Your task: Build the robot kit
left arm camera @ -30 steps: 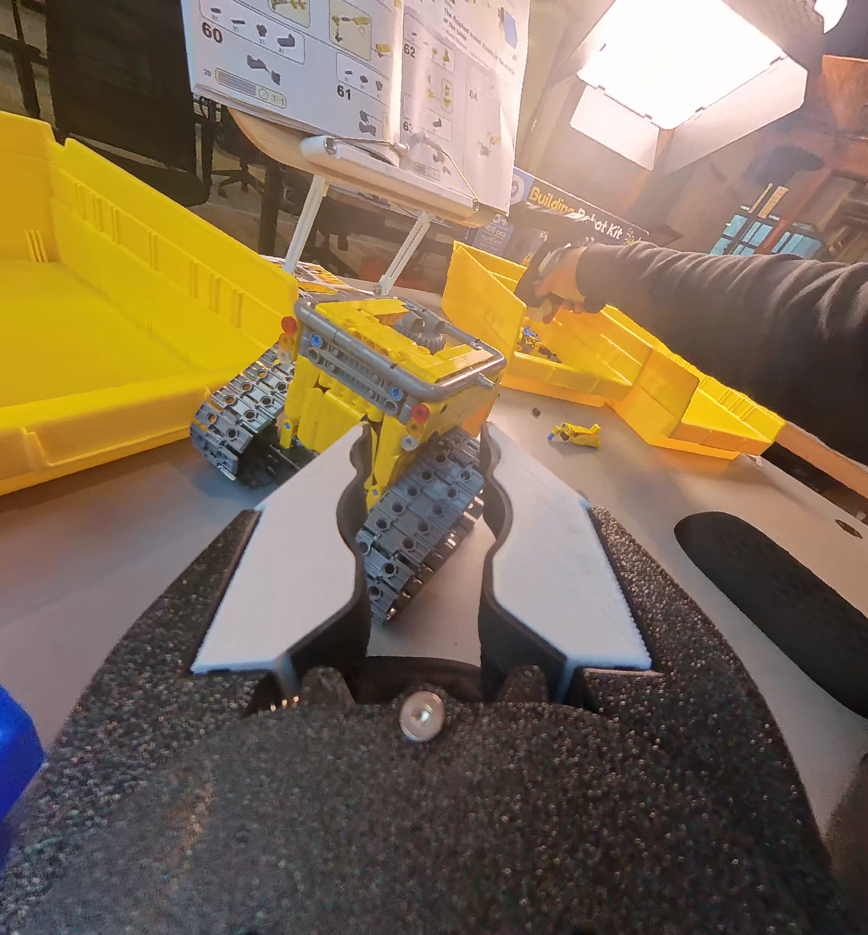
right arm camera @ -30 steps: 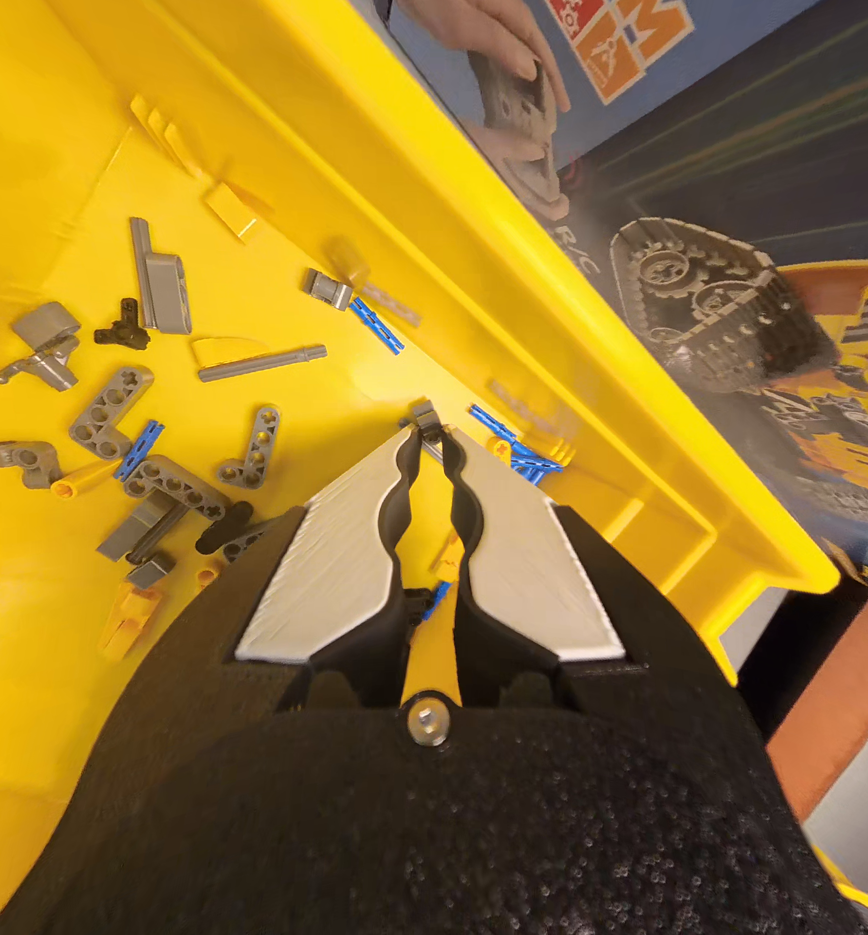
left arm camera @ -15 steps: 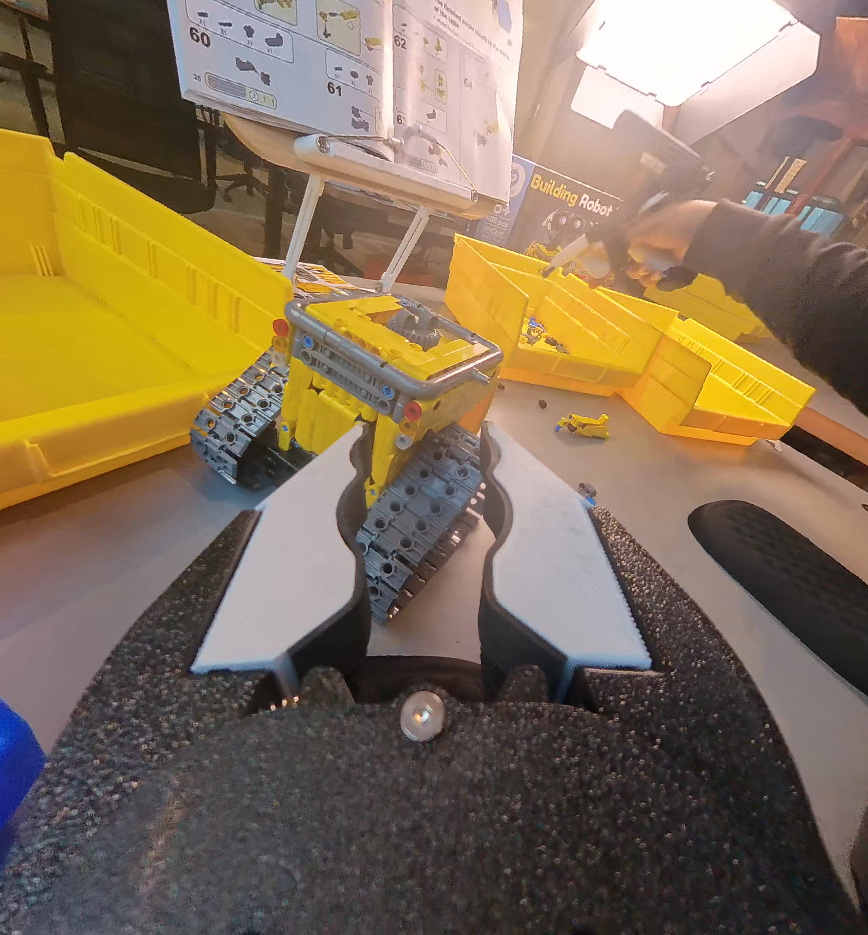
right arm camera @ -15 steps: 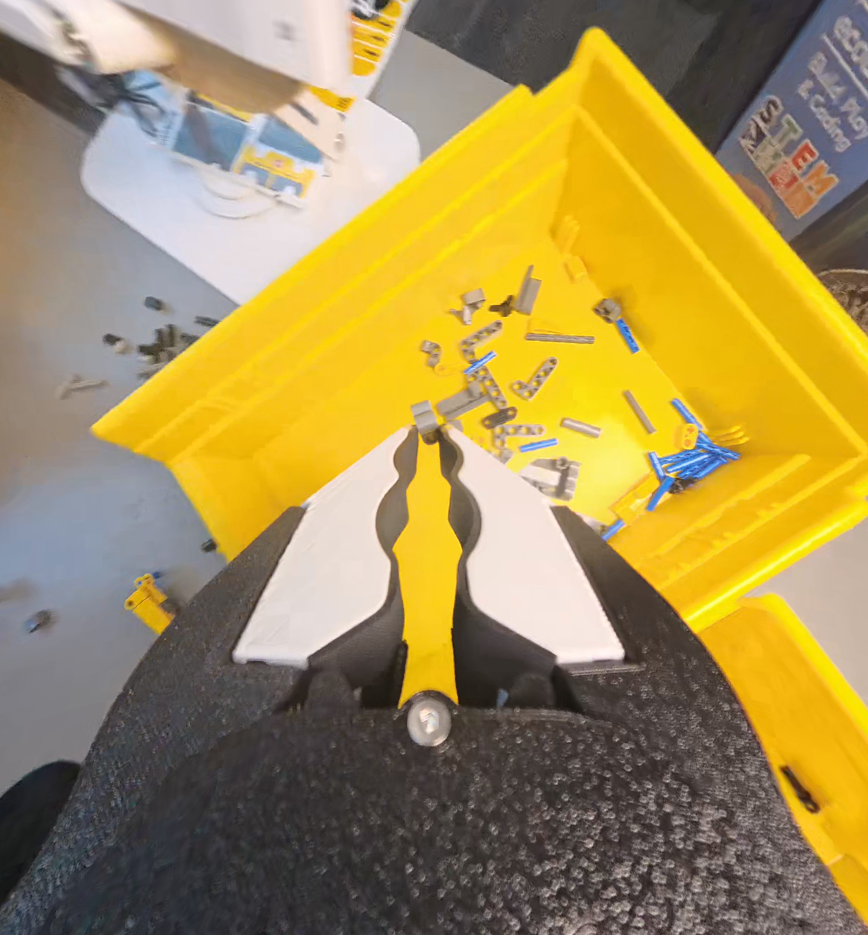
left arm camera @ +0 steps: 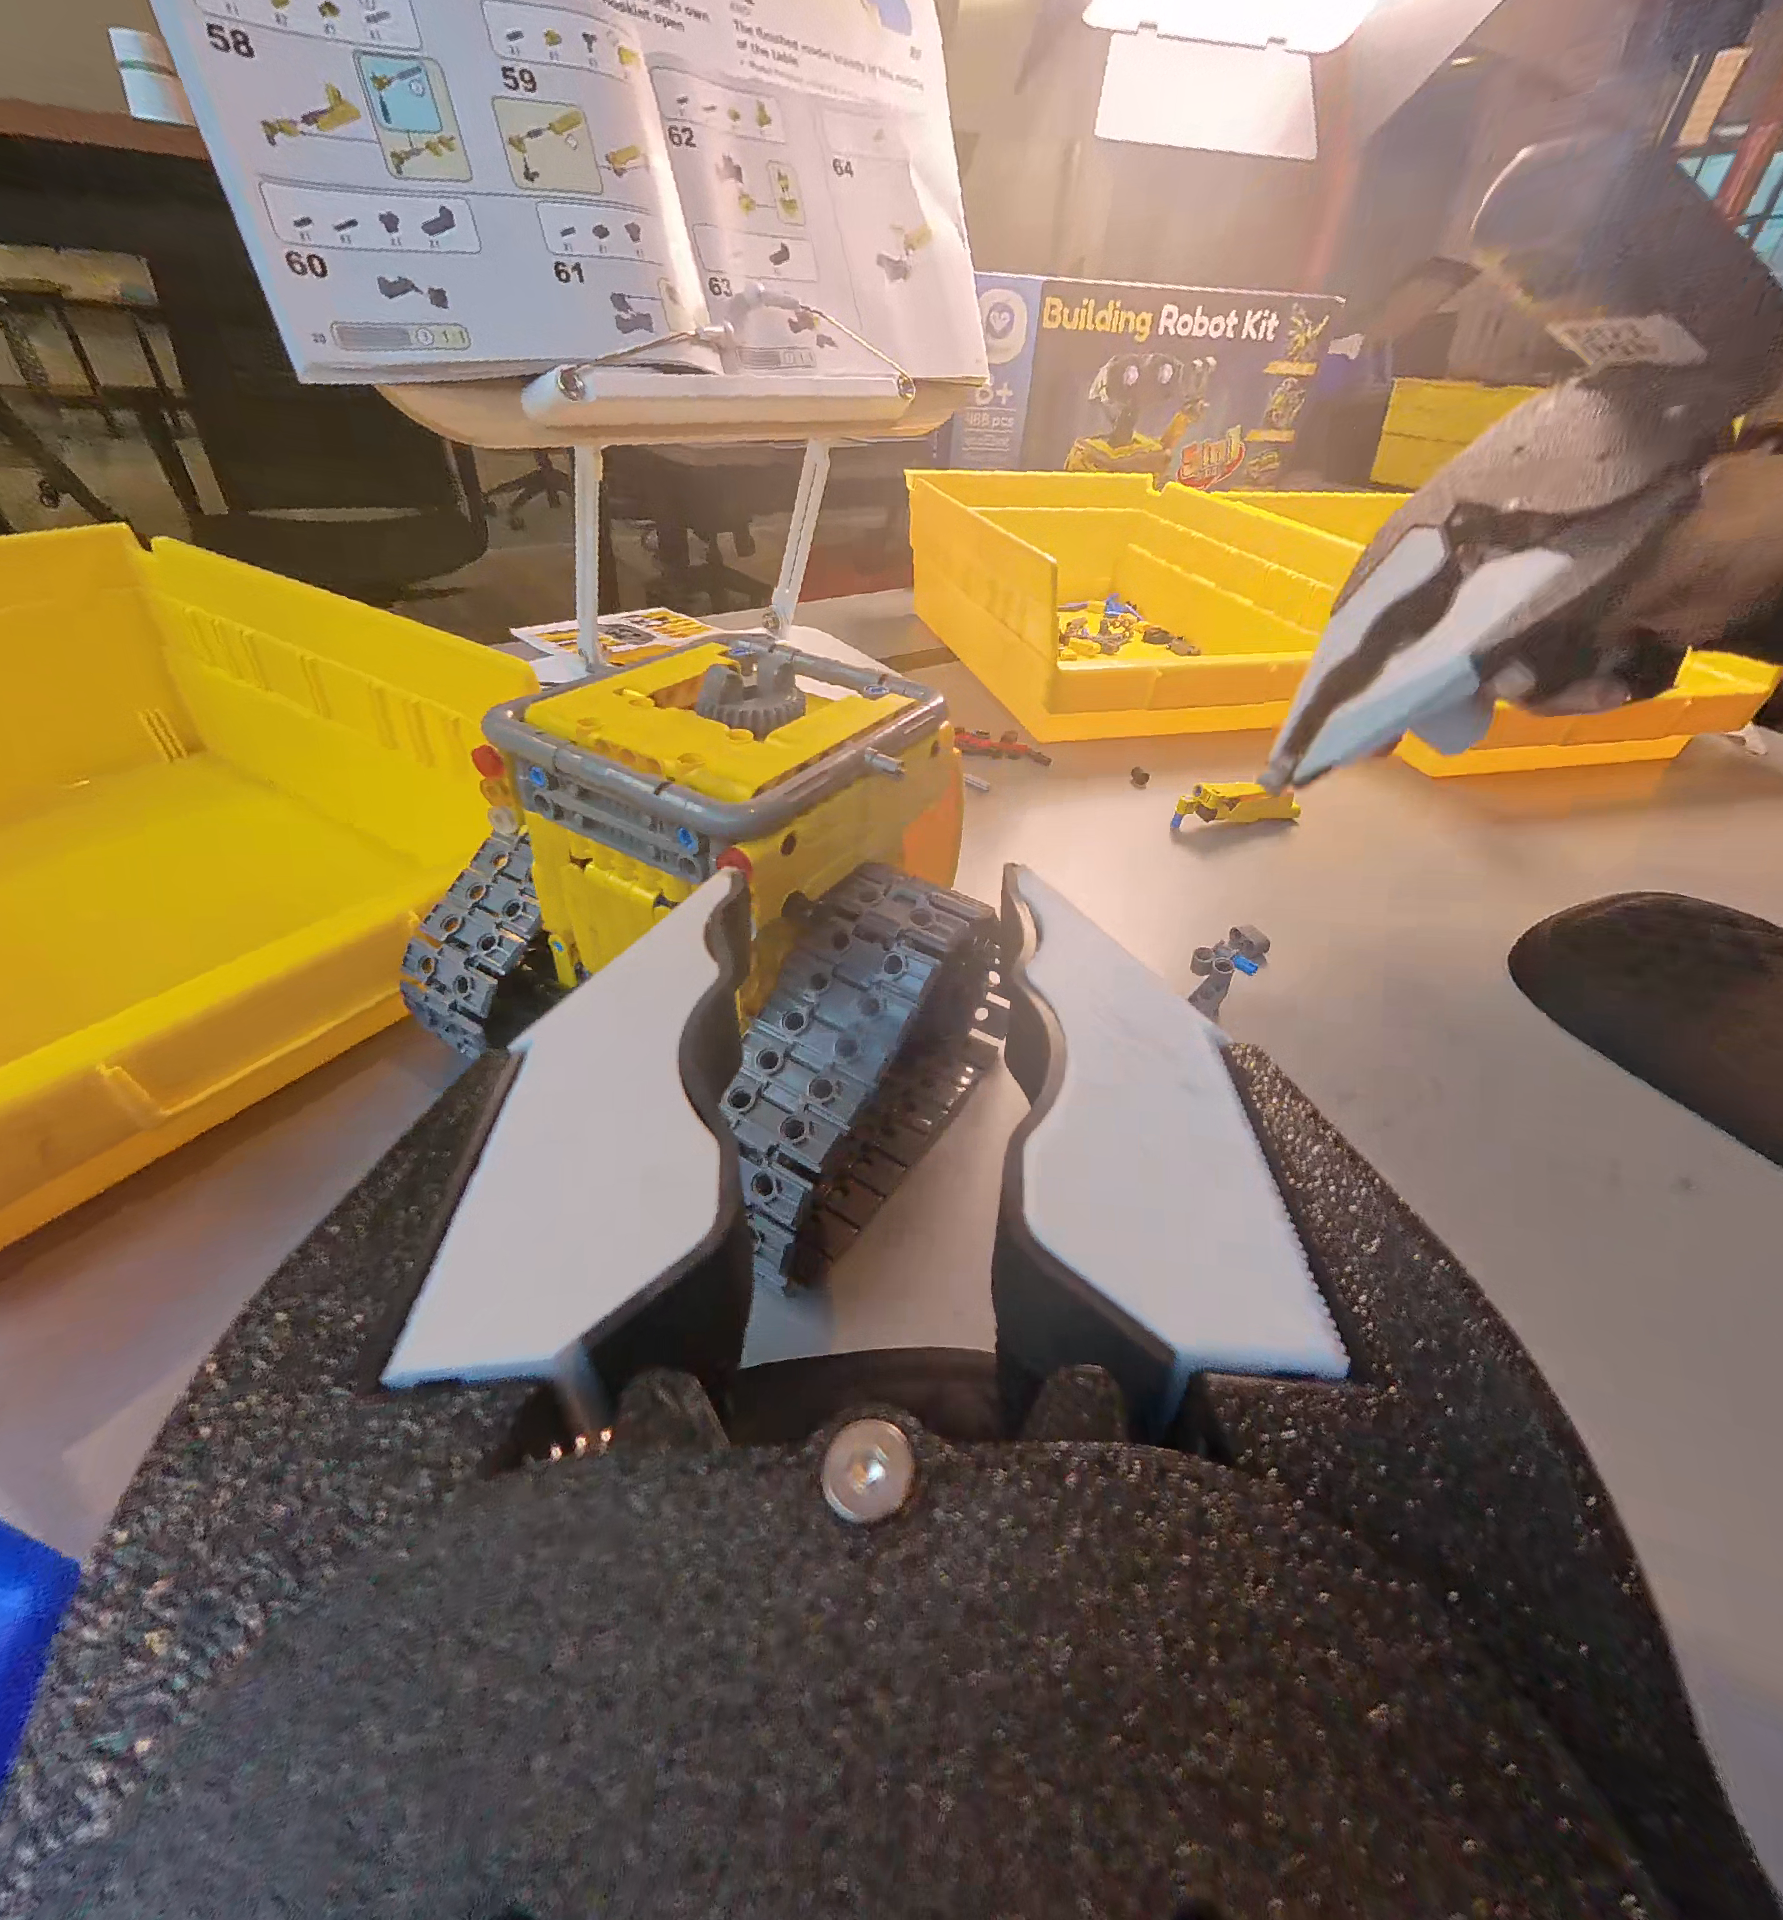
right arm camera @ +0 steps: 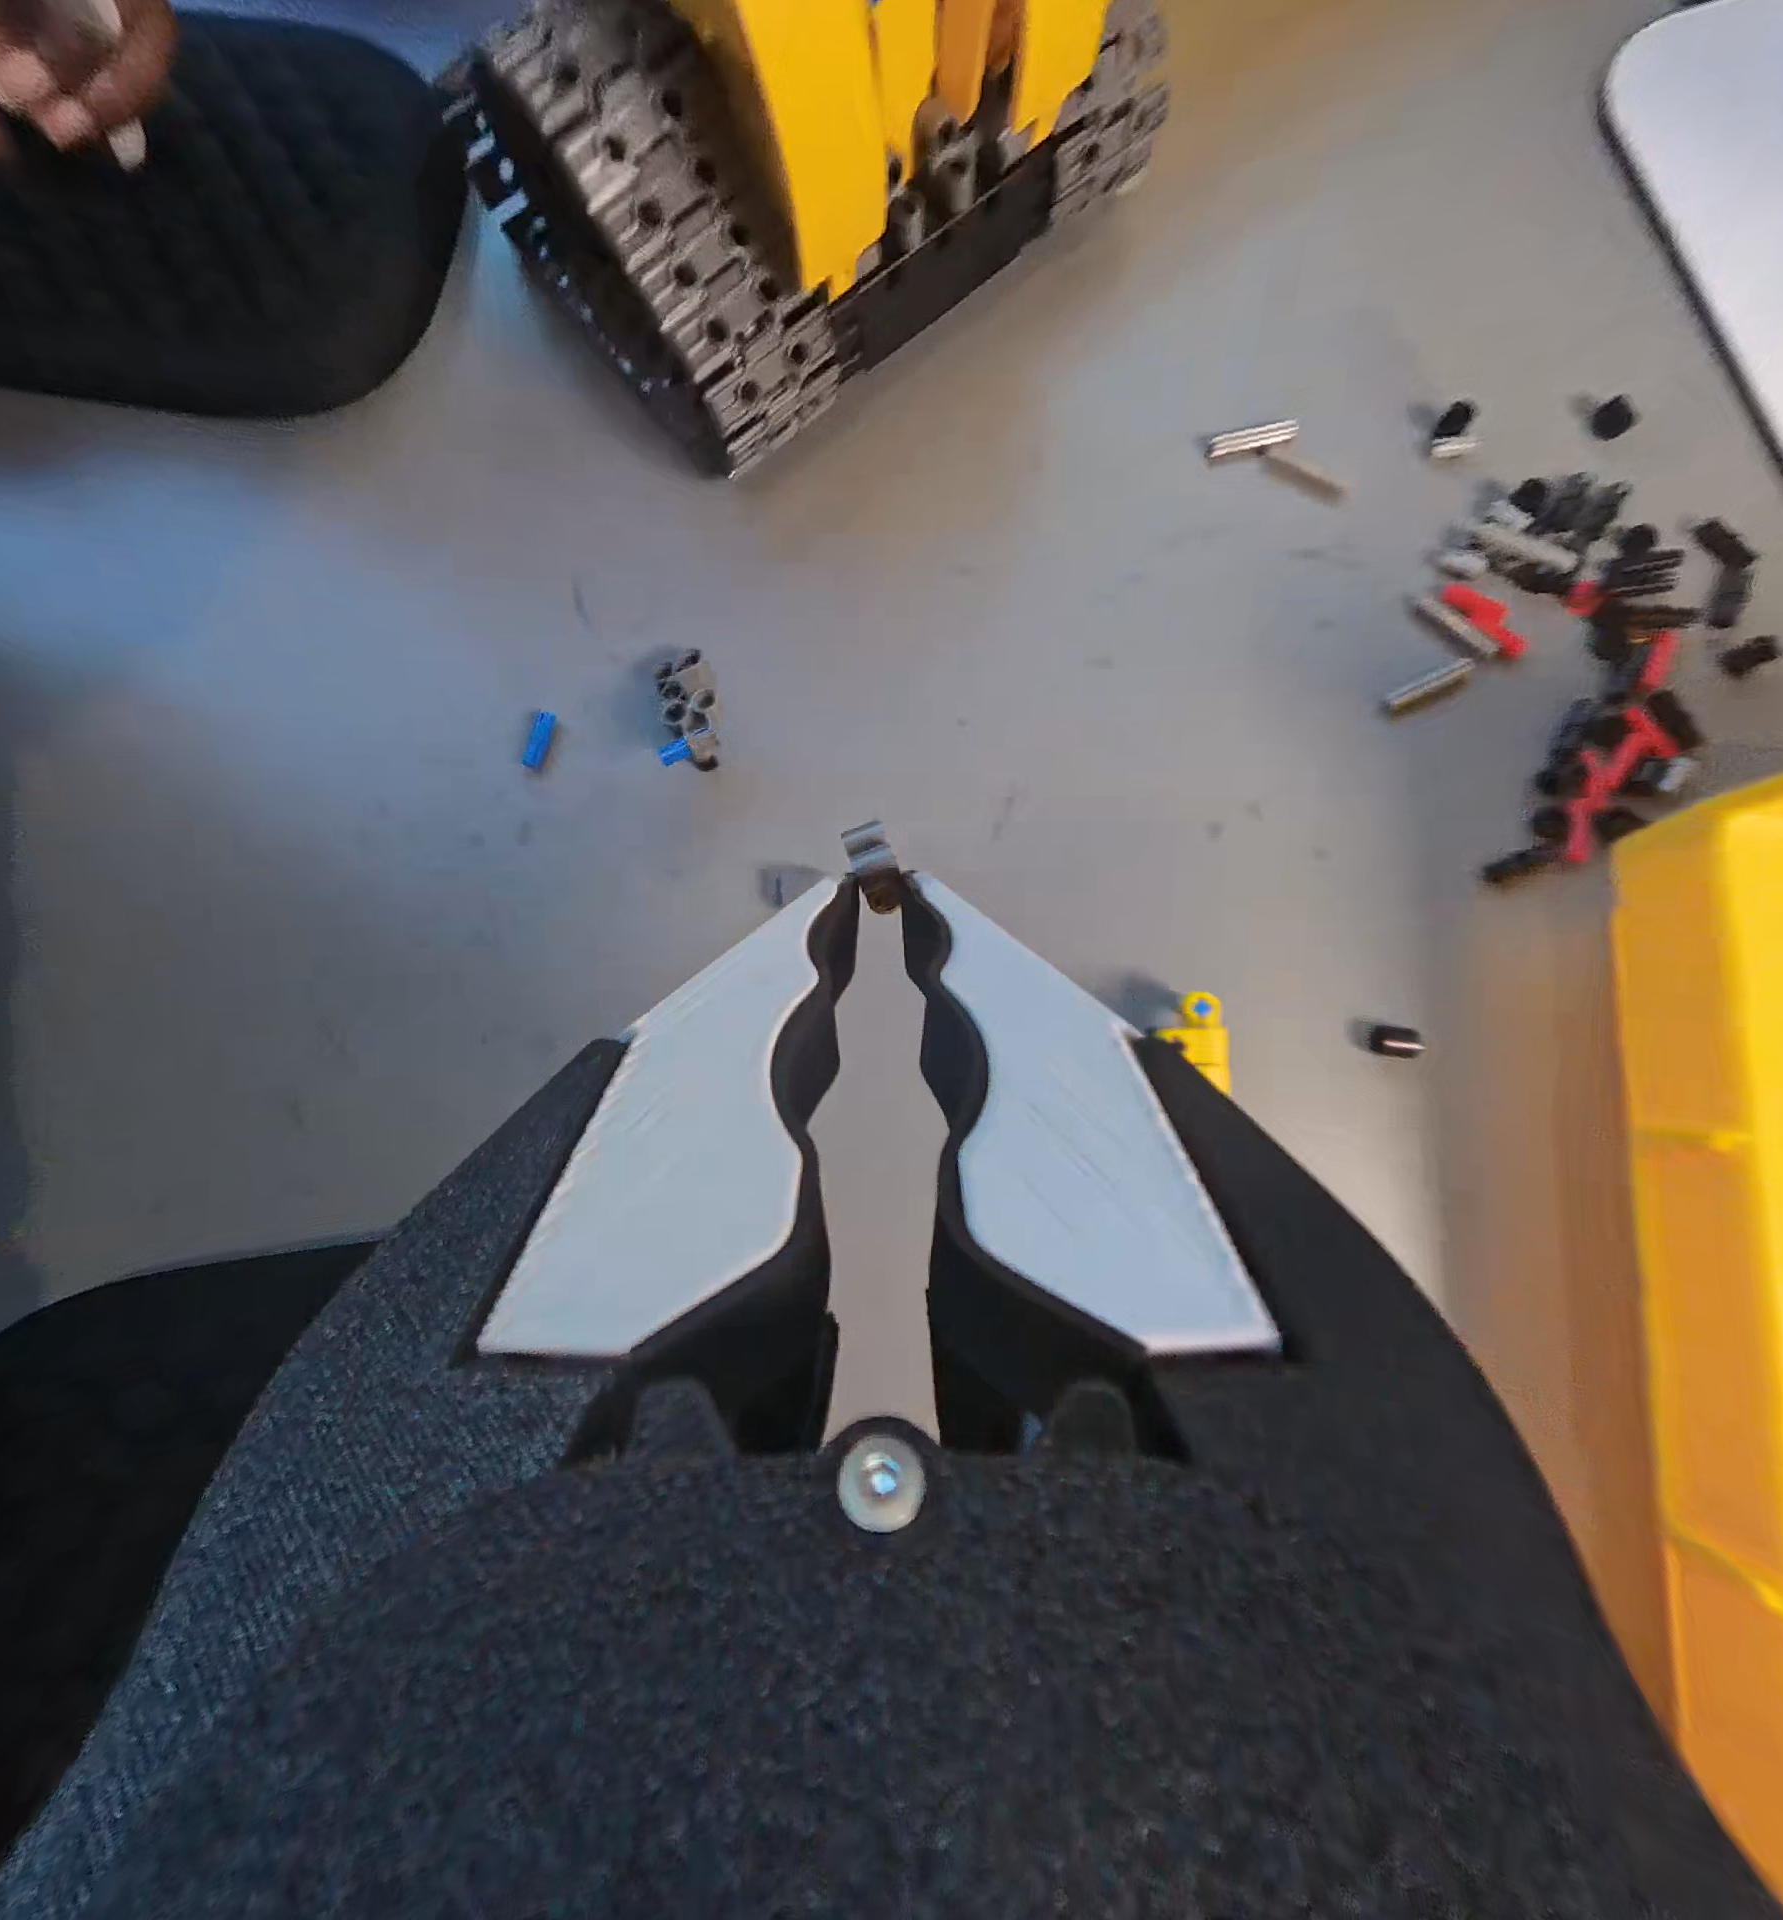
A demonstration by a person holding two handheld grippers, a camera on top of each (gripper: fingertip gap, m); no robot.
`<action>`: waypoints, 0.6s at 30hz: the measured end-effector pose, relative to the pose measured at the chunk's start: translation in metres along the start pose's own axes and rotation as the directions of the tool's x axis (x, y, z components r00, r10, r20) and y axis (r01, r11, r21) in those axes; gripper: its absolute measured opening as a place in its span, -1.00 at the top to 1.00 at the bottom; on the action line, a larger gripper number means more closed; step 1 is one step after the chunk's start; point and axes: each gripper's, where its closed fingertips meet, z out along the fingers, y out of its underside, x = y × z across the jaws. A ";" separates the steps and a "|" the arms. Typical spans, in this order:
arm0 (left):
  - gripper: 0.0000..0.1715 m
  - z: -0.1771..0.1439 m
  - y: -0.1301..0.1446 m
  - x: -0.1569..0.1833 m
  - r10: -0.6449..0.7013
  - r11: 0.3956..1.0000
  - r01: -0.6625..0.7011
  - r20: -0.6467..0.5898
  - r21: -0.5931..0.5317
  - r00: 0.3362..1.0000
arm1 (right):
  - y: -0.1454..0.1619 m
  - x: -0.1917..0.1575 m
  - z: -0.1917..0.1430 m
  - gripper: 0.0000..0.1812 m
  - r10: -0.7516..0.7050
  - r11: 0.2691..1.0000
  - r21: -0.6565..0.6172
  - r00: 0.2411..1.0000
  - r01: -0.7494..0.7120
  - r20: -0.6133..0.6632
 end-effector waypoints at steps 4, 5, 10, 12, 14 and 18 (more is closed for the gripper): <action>0.45 -0.001 -0.001 0.001 0.006 1.000 -0.006 -0.004 0.010 1.000 | 0.018 -0.024 0.033 0.91 -0.016 0.998 -0.052 0.999 0.018 0.044; 0.45 -0.001 -0.002 0.001 0.004 1.000 -0.004 -0.005 0.012 1.000 | 0.020 -0.027 0.037 0.91 -0.020 0.998 -0.063 0.999 0.023 0.049; 0.45 -0.002 -0.003 0.002 0.004 1.000 -0.004 -0.012 0.018 1.000 | 0.022 -0.033 0.045 0.91 -0.029 0.996 -0.087 0.998 0.034 0.050; 0.46 -0.002 -0.003 0.002 0.003 1.000 -0.002 -0.015 0.019 1.000 | 0.021 -0.034 0.047 0.91 -0.033 0.995 -0.092 0.998 0.038 0.051; 0.45 -0.002 -0.003 0.003 -0.001 1.000 0.001 -0.019 0.021 1.000 | 0.022 -0.035 0.049 0.91 -0.044 0.994 -0.101 0.998 0.048 0.046; 0.45 -0.002 -0.003 0.003 -0.004 1.000 0.004 -0.026 0.019 1.000 | 0.021 -0.036 0.051 0.91 -0.049 0.994 -0.096 0.998 0.053 0.045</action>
